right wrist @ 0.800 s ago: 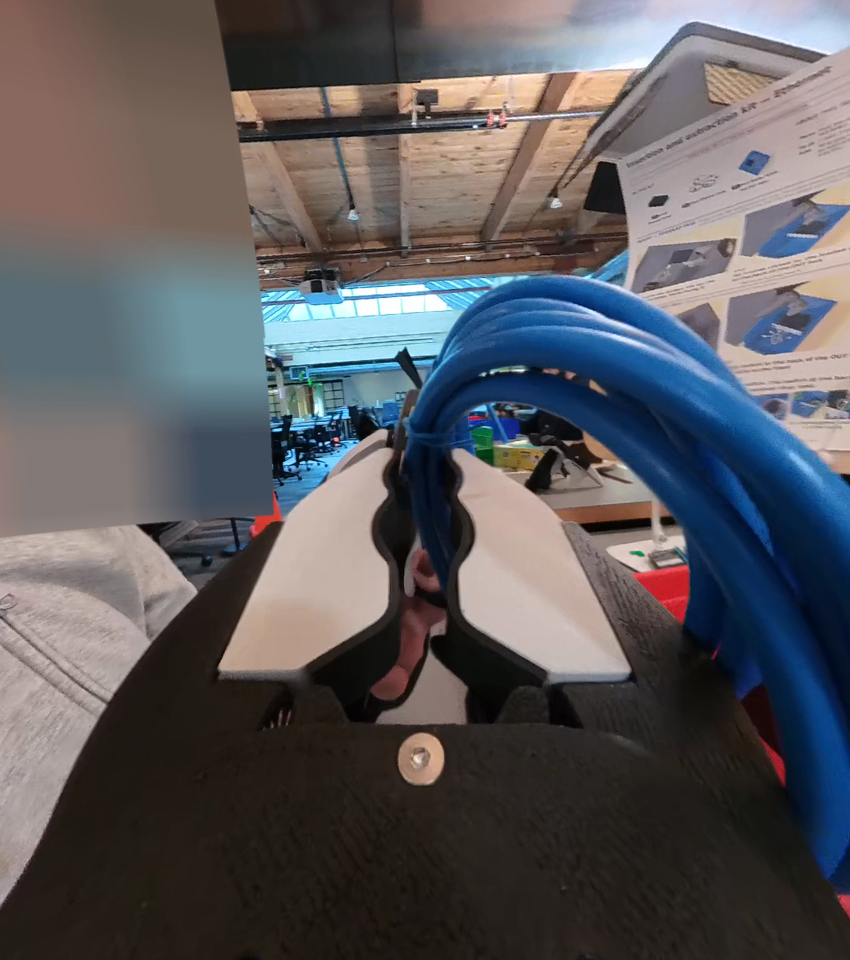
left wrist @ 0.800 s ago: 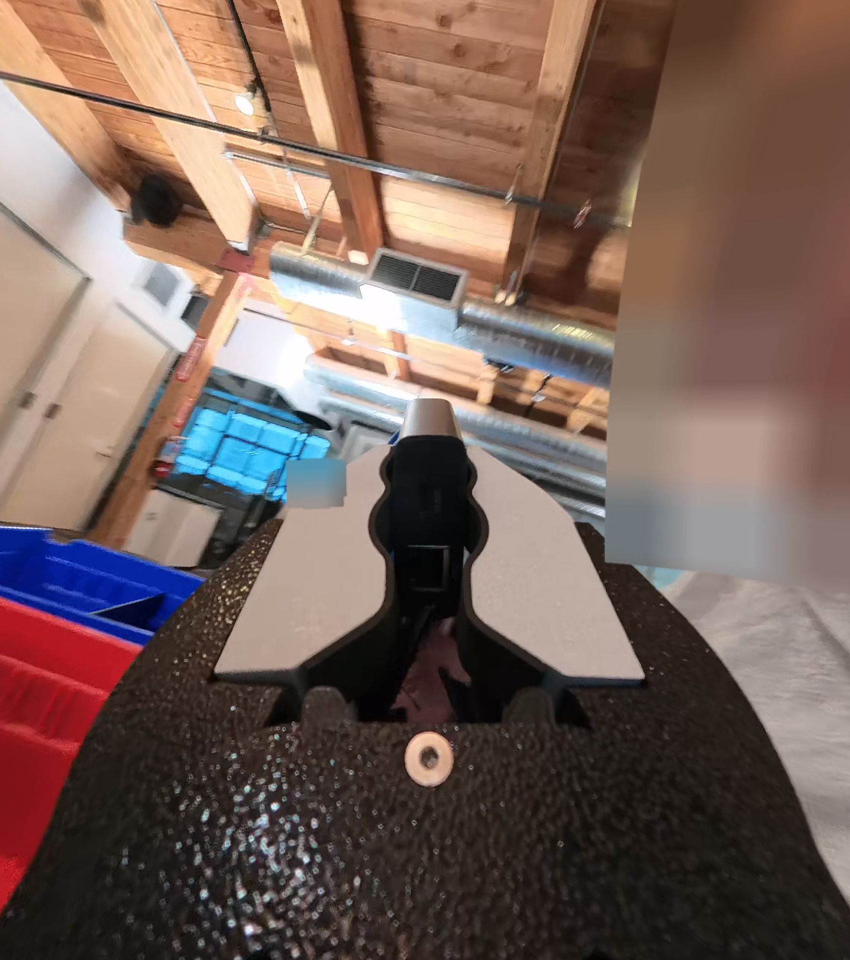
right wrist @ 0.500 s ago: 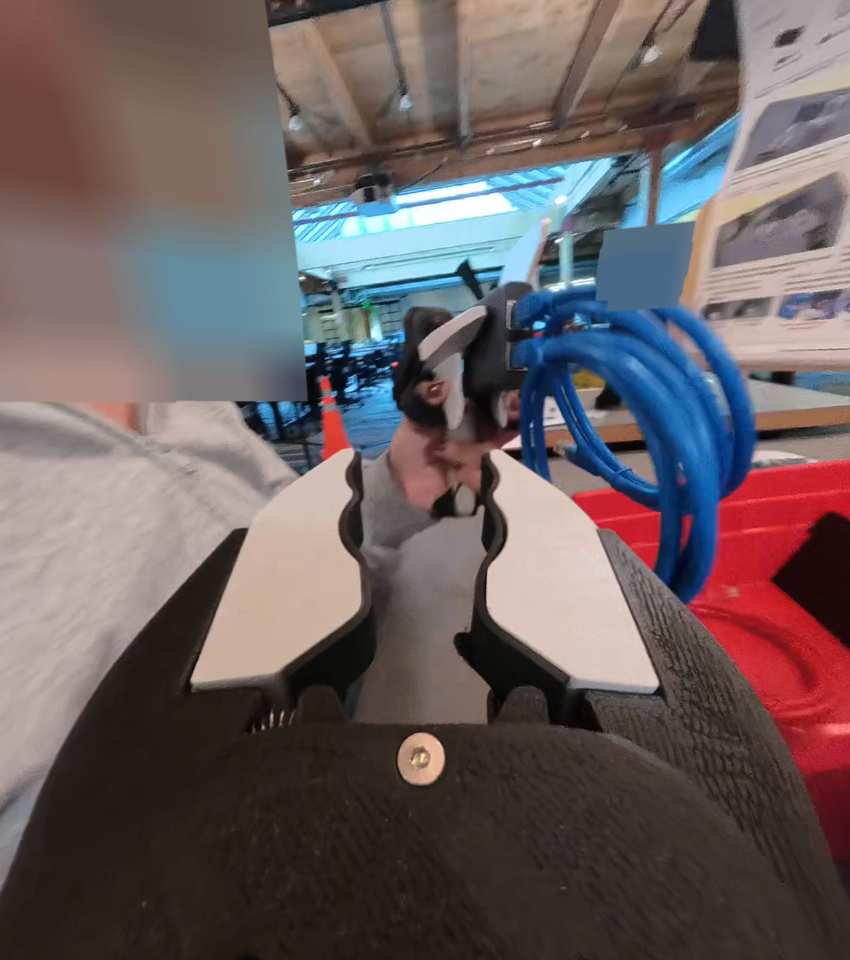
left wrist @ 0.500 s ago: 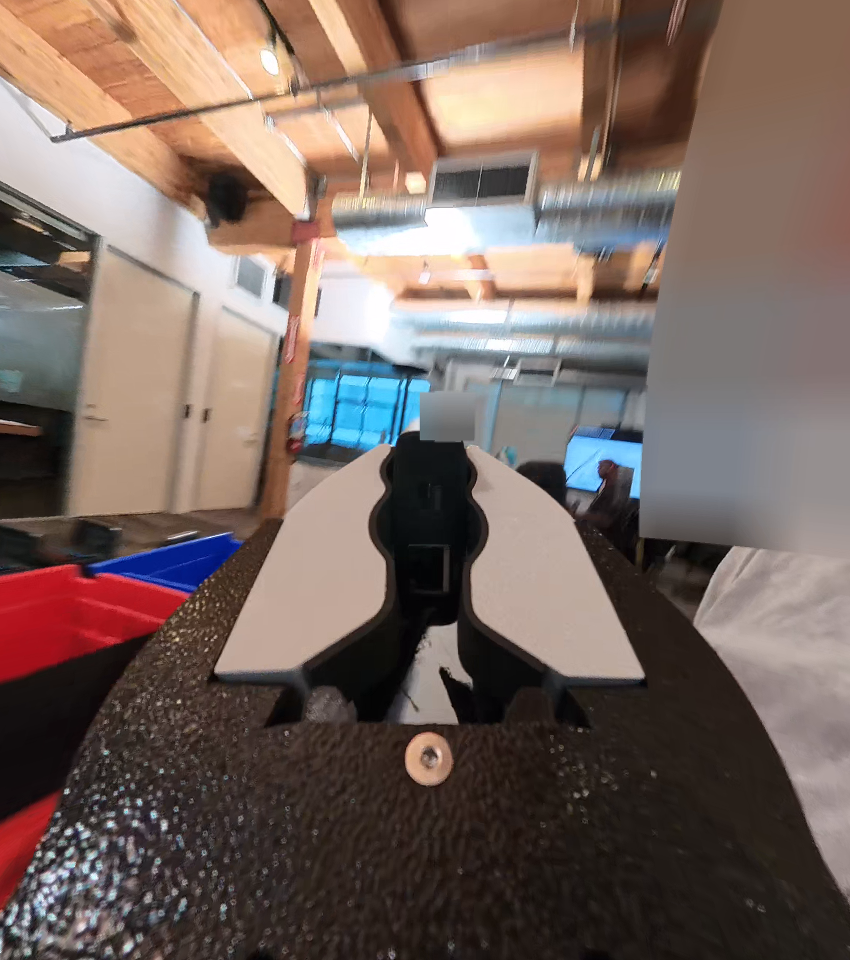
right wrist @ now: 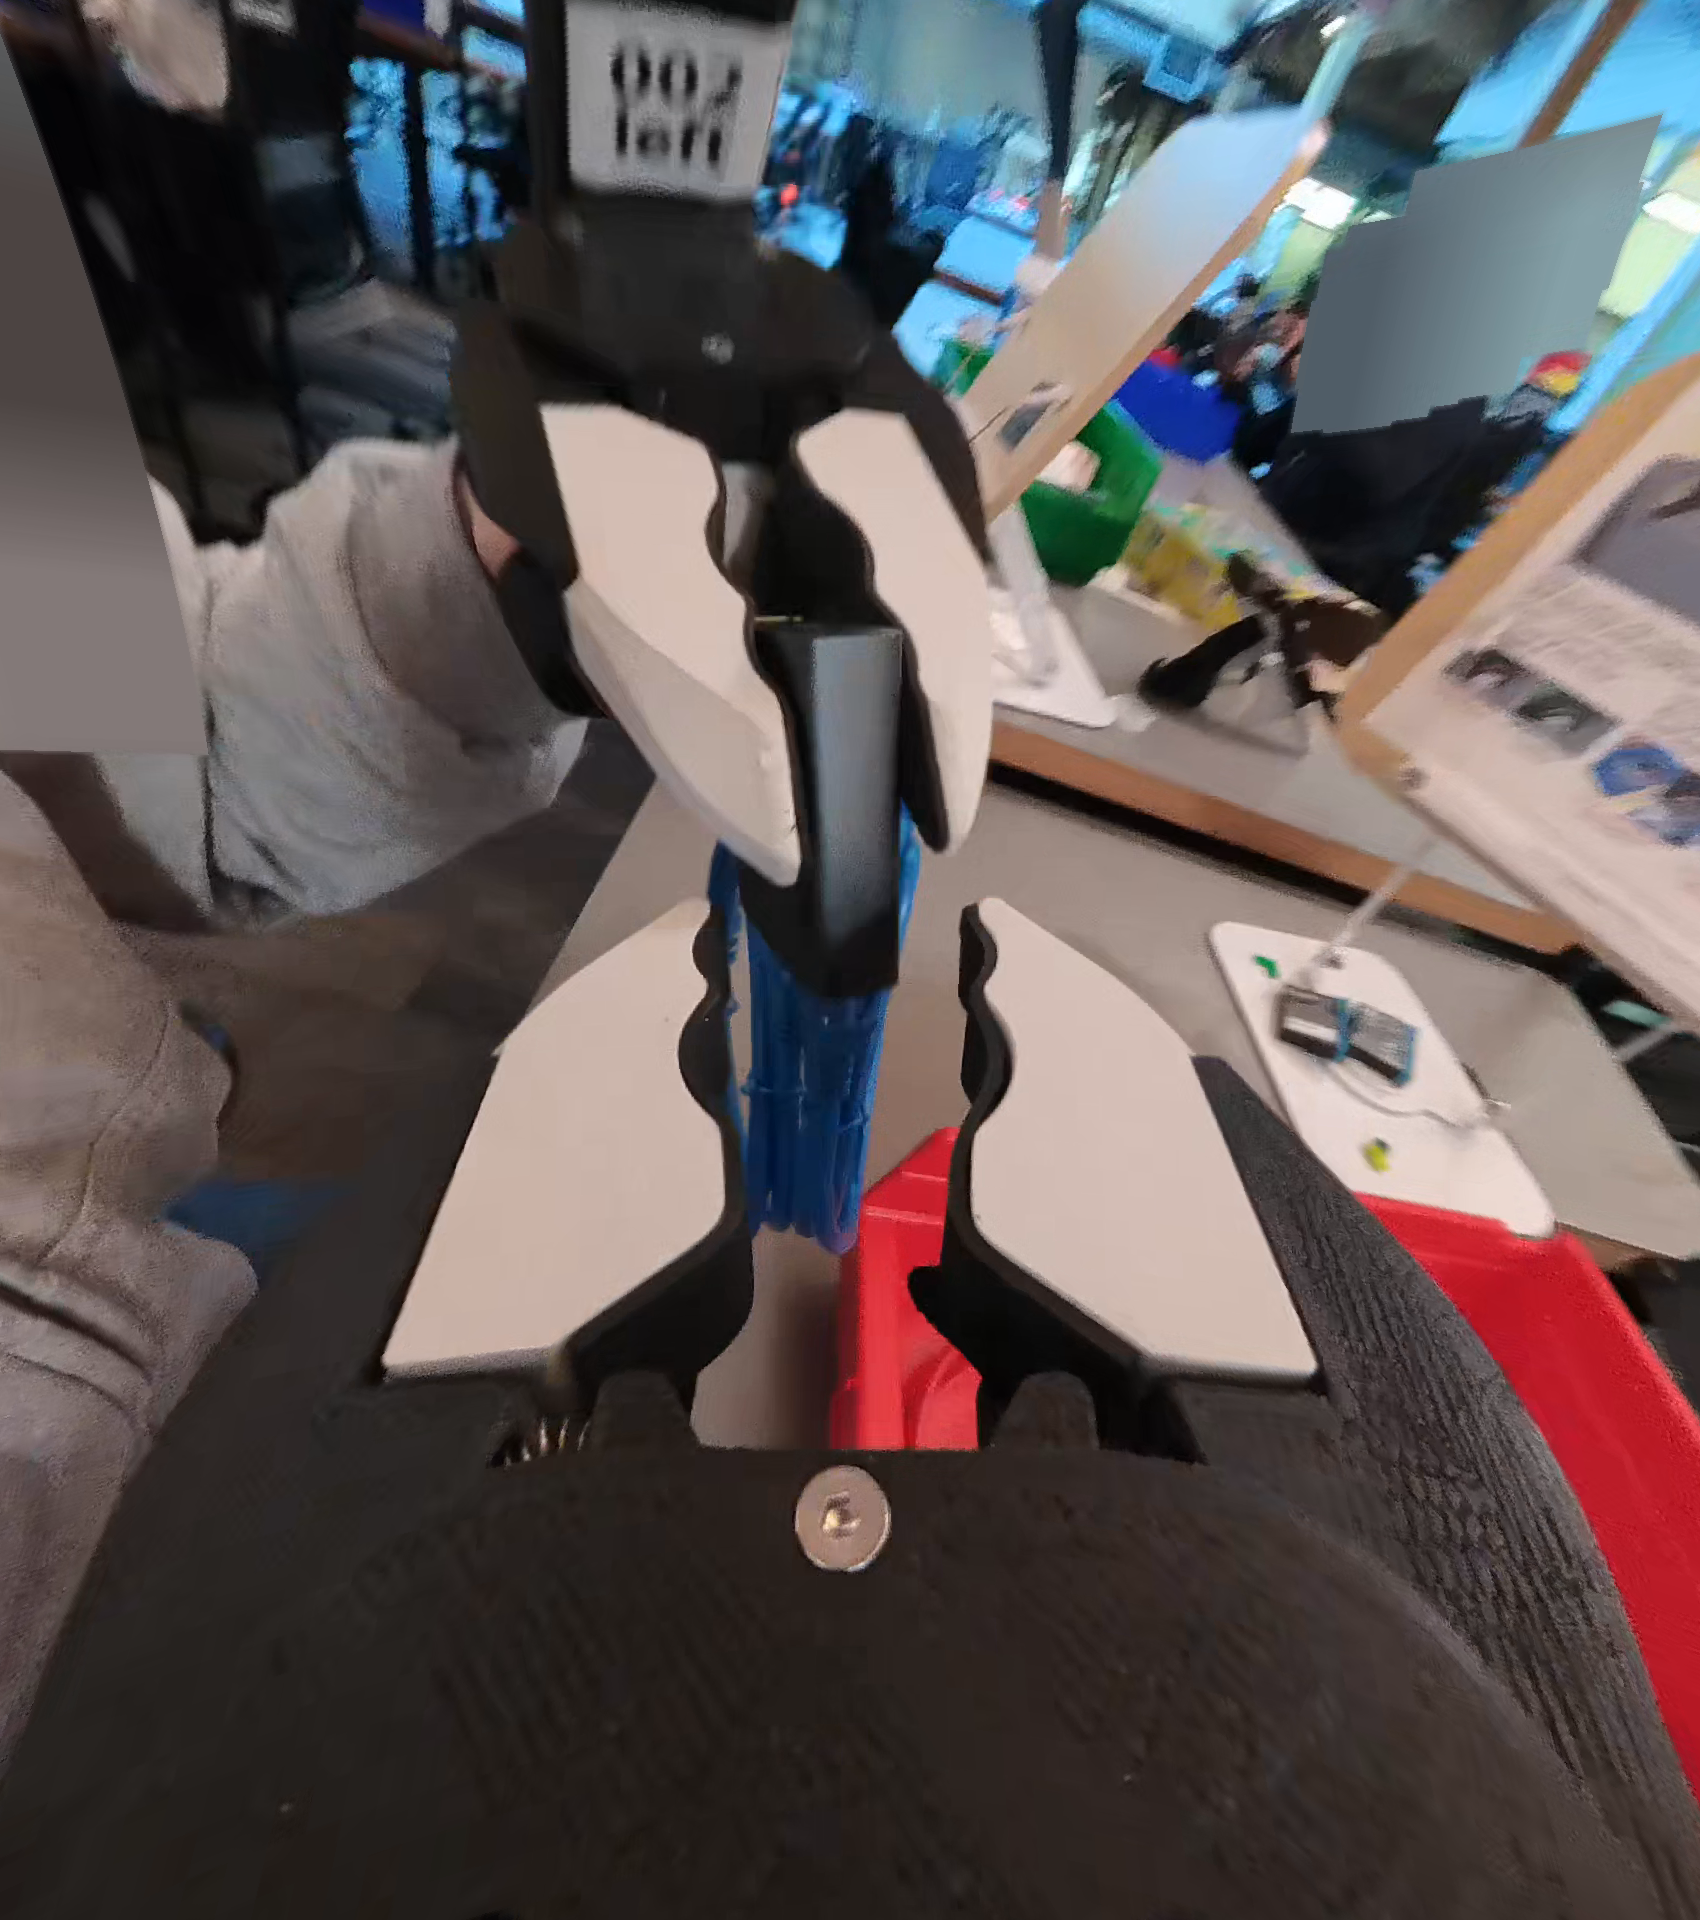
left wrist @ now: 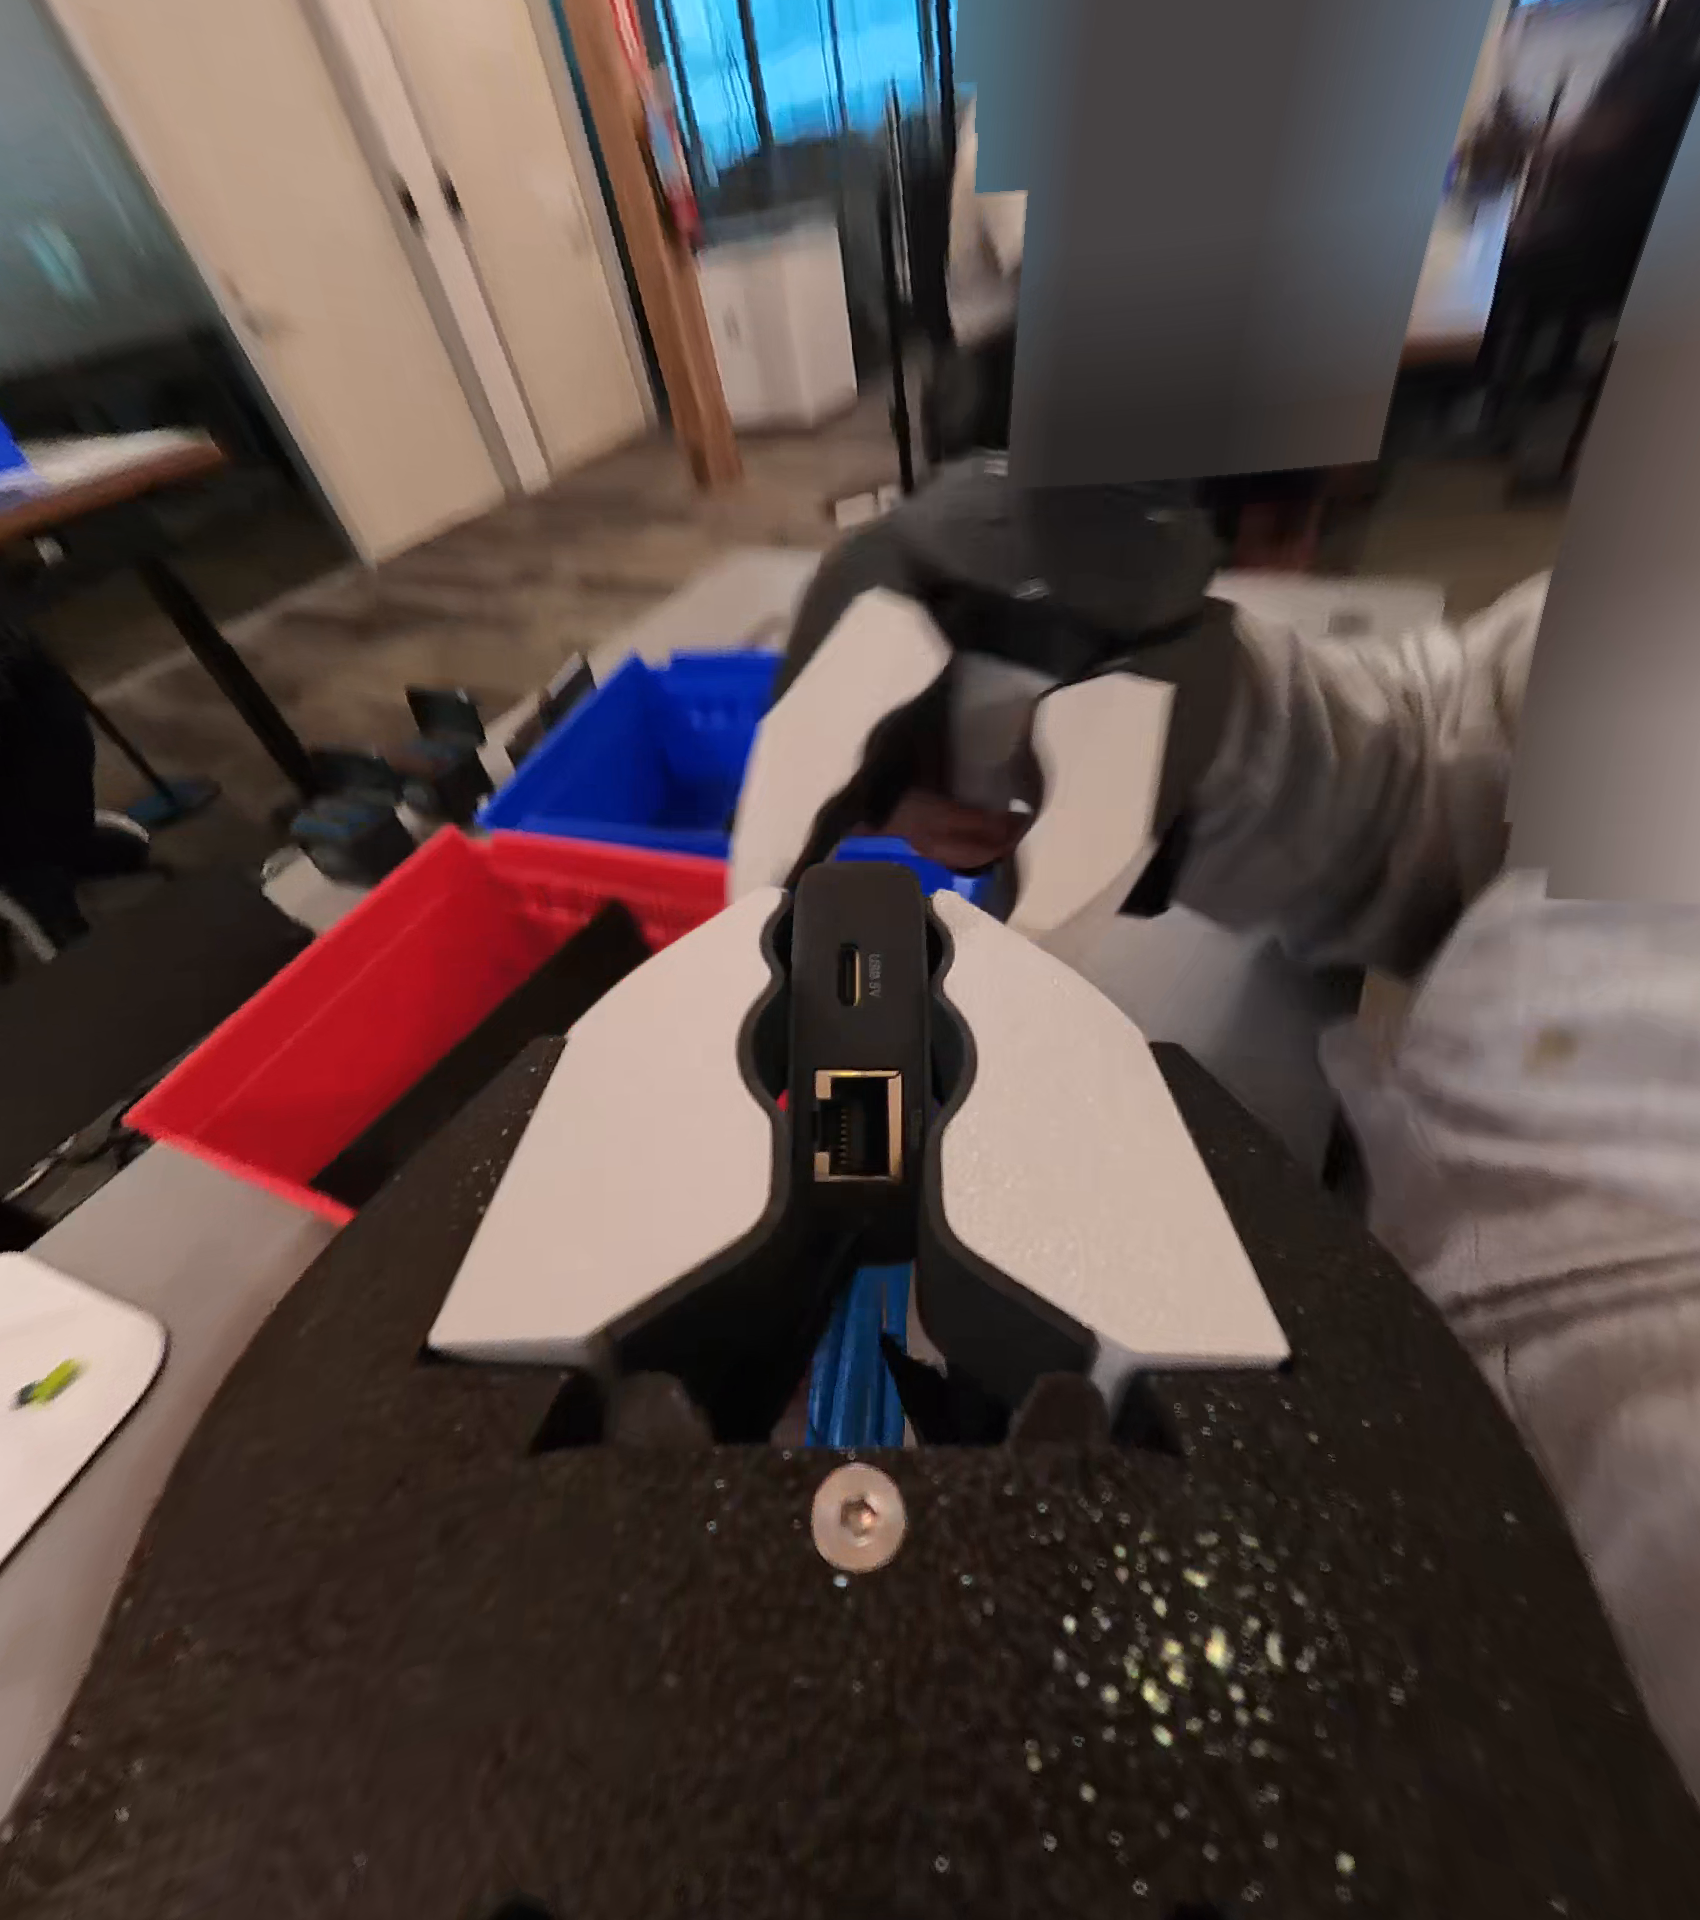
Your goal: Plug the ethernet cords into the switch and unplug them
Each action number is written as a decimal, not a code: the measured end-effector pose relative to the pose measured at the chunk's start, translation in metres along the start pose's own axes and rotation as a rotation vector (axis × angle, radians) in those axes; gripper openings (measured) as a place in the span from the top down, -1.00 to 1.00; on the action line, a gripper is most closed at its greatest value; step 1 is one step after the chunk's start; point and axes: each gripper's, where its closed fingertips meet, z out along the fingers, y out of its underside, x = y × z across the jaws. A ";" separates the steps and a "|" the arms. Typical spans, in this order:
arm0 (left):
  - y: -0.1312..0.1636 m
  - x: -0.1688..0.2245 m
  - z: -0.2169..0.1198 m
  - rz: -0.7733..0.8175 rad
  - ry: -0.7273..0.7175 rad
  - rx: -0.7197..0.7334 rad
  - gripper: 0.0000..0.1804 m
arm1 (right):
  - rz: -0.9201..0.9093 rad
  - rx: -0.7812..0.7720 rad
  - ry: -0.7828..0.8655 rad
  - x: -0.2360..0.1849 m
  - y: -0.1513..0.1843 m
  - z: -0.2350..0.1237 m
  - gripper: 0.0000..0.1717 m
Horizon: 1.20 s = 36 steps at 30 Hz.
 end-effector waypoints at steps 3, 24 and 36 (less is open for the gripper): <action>0.010 0.007 -0.001 0.027 0.021 -0.063 0.76 | -0.002 0.021 -0.099 -0.012 0.007 0.017 0.73; 0.029 0.000 -0.032 -0.181 -0.010 0.224 0.77 | 0.121 0.391 -0.111 -0.007 -0.008 0.004 0.78; 0.059 0.009 -0.030 0.280 -0.078 -0.398 0.79 | -0.225 -0.060 -0.184 -0.026 0.010 0.025 0.77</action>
